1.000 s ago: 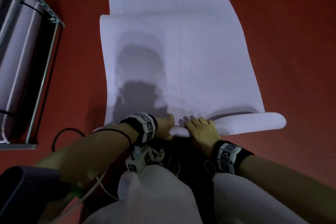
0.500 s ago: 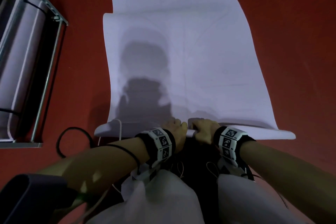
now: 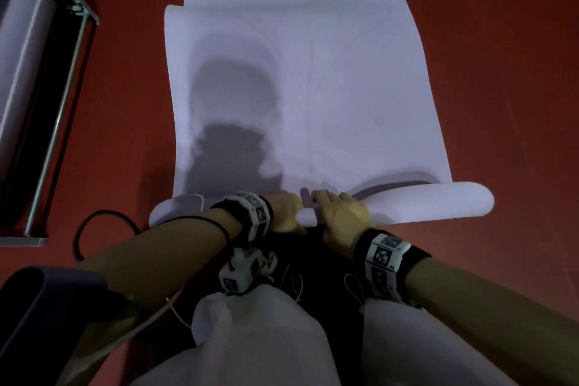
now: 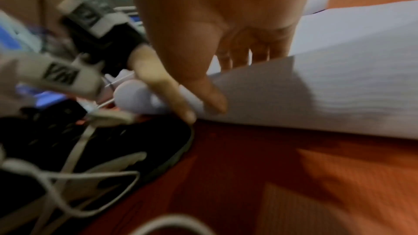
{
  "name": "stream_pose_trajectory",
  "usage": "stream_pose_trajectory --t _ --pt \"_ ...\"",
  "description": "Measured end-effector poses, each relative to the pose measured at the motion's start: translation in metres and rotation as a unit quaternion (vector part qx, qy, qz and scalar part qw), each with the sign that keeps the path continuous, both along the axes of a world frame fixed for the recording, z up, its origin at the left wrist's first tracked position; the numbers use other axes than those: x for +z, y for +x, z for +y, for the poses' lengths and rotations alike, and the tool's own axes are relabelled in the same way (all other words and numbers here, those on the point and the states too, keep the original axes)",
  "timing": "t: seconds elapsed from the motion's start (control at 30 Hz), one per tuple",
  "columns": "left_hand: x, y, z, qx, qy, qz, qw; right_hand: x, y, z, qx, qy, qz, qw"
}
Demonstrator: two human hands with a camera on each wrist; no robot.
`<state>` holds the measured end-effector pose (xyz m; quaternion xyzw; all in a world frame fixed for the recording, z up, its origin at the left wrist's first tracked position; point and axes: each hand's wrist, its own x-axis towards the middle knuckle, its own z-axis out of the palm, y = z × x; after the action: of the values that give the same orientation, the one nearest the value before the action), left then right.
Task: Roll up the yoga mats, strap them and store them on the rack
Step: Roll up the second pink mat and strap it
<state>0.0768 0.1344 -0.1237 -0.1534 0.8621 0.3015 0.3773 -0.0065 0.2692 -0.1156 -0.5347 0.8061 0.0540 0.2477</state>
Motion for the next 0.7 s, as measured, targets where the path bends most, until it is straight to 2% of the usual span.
stream_pose_trajectory --t 0.1,0.17,0.27,0.33,0.47,0.6,0.7 --pt "-0.003 -0.009 -0.006 0.022 0.03 -0.022 0.999 -0.012 0.006 0.007 0.014 0.022 0.03 0.999" --pt "-0.002 -0.011 -0.006 0.006 0.028 -0.037 0.999 -0.015 0.006 0.005 0.031 0.034 0.028 0.999" --pt "-0.007 -0.015 -0.001 -0.039 -0.03 -0.056 0.997 -0.015 -0.006 -0.008 0.04 0.047 0.003 0.998" --pt "-0.002 -0.014 -0.002 -0.077 -0.067 -0.066 0.993 -0.013 -0.012 -0.02 0.014 0.067 -0.041 0.997" --pt "0.004 0.001 -0.019 -0.066 -0.064 0.072 0.993 -0.017 -0.018 -0.031 0.019 0.138 -0.066 0.988" --pt "0.0 0.016 0.004 -0.074 -0.138 0.083 0.984 -0.016 -0.017 -0.034 0.023 0.159 -0.056 0.985" --pt "0.0 0.013 0.002 -0.086 -0.134 0.091 0.983 -0.014 -0.02 -0.037 0.018 0.174 -0.081 0.981"
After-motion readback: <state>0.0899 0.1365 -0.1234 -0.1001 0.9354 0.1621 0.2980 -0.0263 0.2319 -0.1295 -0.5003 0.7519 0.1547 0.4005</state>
